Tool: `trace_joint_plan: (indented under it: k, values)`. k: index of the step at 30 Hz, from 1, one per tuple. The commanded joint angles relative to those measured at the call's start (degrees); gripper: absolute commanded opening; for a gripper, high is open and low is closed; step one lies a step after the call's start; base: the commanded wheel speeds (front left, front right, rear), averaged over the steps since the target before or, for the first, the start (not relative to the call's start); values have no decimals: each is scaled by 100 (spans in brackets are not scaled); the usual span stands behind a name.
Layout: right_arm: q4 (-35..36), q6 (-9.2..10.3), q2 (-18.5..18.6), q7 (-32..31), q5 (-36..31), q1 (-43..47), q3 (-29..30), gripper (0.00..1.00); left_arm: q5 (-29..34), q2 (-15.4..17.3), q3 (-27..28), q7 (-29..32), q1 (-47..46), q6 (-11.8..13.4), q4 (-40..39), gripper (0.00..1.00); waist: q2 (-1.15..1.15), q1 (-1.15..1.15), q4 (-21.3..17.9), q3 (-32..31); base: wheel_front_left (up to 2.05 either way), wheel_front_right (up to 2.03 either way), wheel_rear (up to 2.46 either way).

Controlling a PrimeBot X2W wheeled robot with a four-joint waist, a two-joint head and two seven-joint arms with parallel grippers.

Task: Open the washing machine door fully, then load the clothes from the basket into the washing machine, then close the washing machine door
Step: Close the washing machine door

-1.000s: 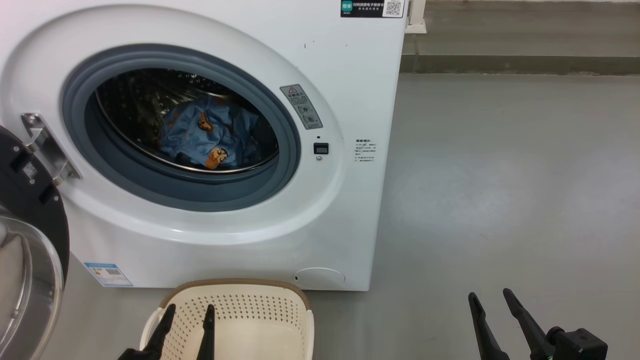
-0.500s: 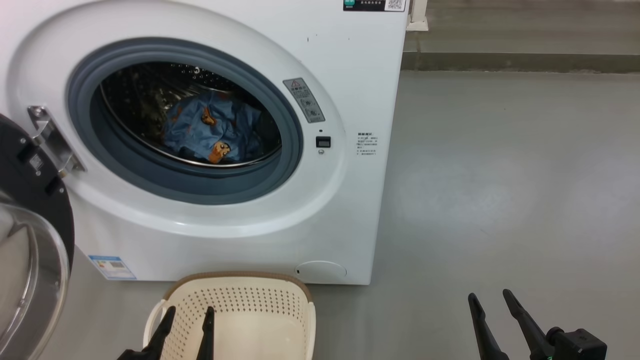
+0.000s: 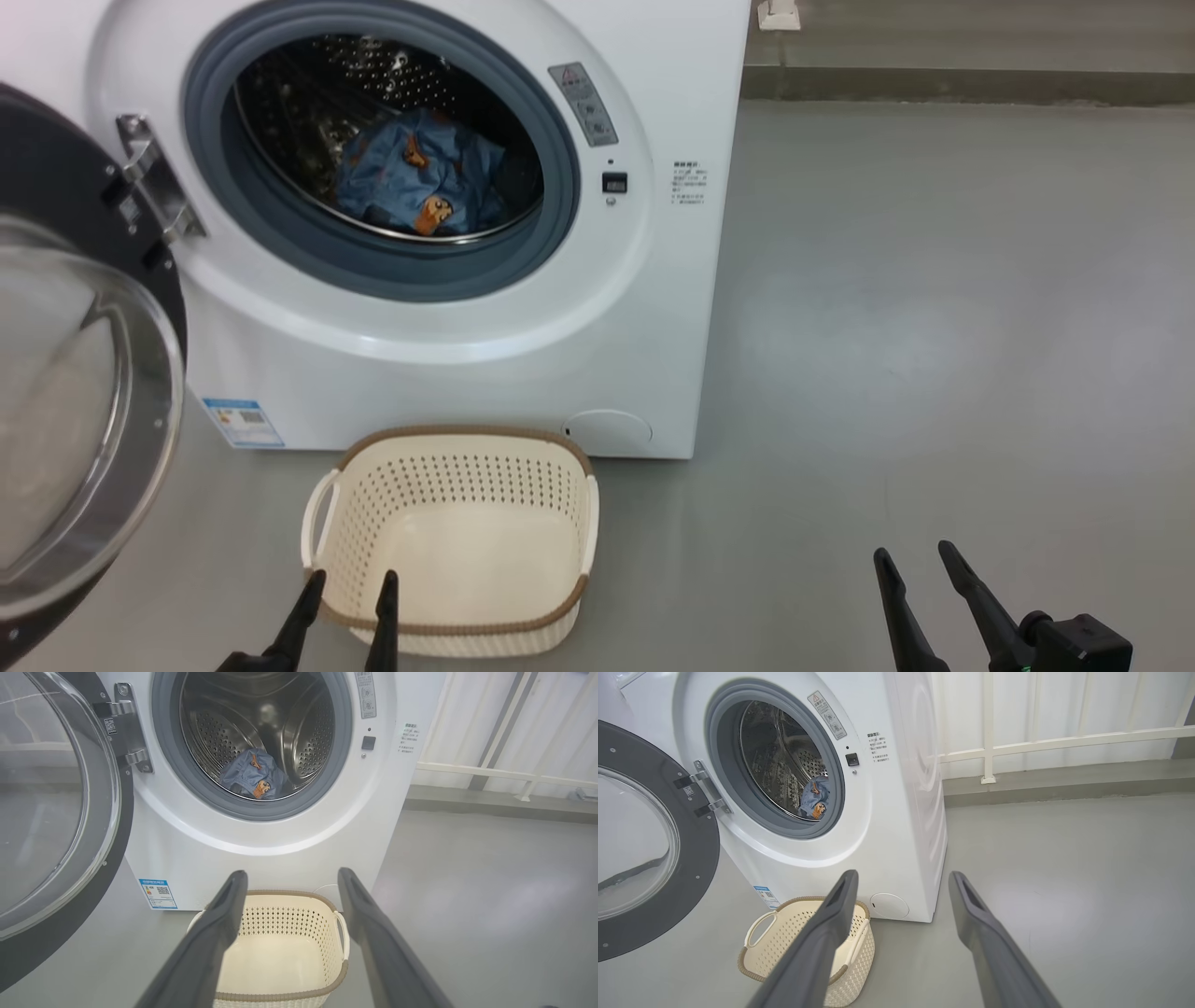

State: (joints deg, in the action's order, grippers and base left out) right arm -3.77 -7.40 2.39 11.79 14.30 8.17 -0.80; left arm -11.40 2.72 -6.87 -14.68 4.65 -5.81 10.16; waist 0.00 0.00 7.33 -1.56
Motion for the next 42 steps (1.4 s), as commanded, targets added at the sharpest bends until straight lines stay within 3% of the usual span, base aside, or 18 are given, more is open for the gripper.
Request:
trace_joint_plan:
  k: [1, 10, 42]
  values:
    - [130, -9, 49, 68, 11, -144, -139, 100, 2, 16, 210, -32, -123, 28, -178, 100, 0, 0, 4, 4, -137, 137, 0]
    - [130, -9, 49, 61, 0, -139, -148, 100, 61, 16, 245, -32, -124, 16, -190, 100, 0, 0, 28, 19, -81, 81, 0]
    - [85, -9, 49, 73, 23, -143, -168, 100, 57, 16, 155, -32, -140, 46, -143, 100, 0, 0, 100, 16, -1, 1, 0]
